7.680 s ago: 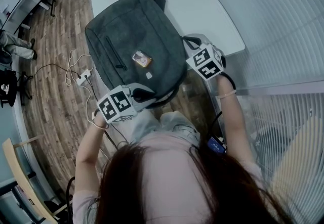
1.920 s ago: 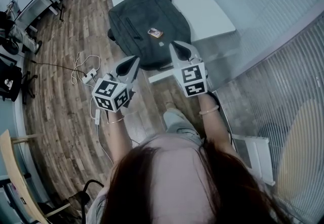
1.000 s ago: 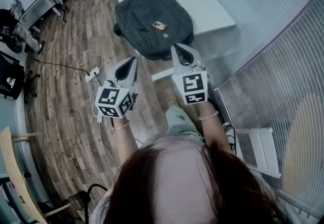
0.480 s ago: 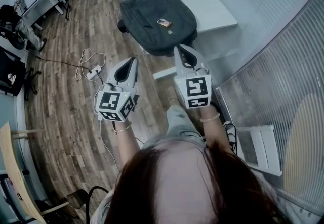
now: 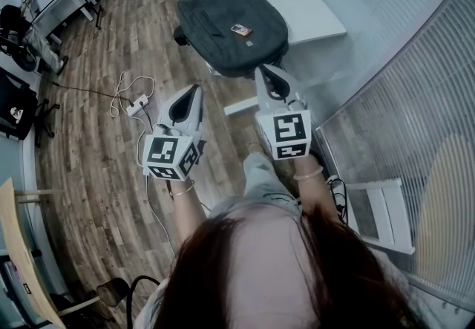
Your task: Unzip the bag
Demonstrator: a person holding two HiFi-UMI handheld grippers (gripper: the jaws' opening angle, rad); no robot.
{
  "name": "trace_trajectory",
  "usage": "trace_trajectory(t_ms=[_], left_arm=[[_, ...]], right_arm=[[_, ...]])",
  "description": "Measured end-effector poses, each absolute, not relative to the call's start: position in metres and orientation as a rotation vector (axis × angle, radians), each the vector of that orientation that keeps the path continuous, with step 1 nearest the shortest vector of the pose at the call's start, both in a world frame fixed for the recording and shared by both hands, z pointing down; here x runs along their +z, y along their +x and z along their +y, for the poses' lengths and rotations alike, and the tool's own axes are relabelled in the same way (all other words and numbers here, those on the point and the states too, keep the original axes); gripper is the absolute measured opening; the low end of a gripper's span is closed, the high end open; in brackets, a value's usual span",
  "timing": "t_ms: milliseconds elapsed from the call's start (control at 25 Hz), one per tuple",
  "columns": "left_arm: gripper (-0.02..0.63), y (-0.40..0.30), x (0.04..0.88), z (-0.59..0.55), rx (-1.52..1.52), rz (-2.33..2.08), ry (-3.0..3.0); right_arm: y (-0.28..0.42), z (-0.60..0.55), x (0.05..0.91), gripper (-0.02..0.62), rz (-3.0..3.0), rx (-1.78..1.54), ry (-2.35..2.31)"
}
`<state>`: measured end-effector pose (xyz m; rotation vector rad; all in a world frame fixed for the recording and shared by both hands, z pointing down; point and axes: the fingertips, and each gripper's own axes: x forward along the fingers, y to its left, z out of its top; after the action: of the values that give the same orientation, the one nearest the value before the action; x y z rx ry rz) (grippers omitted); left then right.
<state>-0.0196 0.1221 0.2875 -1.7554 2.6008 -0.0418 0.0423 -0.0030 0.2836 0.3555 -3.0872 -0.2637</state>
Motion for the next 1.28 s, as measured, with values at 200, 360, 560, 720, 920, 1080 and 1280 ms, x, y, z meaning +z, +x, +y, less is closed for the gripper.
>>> trace_trajectory(t_ms=[200, 360, 560, 720, 920, 1080, 1280], left_arm=[[0.009, -0.015, 0.284, 0.126, -0.030, 2.594, -1.754], [0.010, -0.015, 0.285, 0.124, -0.025, 2.589, -1.758], [0.010, -0.012, 0.285, 0.119, -0.017, 2.581, -1.770], [0.010, -0.012, 0.285, 0.113, -0.020, 2.574, -1.783], [0.010, -0.013, 0.286, 0.106, -0.043, 2.565, -1.798], [0.010, -0.013, 0.289, 0.101, -0.041, 2.562, -1.812], [0.010, -0.014, 0.293, 0.097, -0.045, 2.563, -1.831]], right_arm=[[0.047, 0.000, 0.281, 0.003, -3.086, -0.275, 0.358], [0.047, -0.001, 0.281, 0.003, -3.081, -0.282, 0.356], [0.049, -0.004, 0.280, 0.003, -3.075, -0.289, 0.365], [0.049, -0.007, 0.282, 0.003, -3.072, -0.279, 0.361], [0.046, -0.009, 0.285, 0.003, -3.068, -0.272, 0.360], [0.046, -0.011, 0.287, 0.003, -3.062, -0.265, 0.363], [0.045, -0.012, 0.288, 0.003, -3.059, -0.253, 0.364]])
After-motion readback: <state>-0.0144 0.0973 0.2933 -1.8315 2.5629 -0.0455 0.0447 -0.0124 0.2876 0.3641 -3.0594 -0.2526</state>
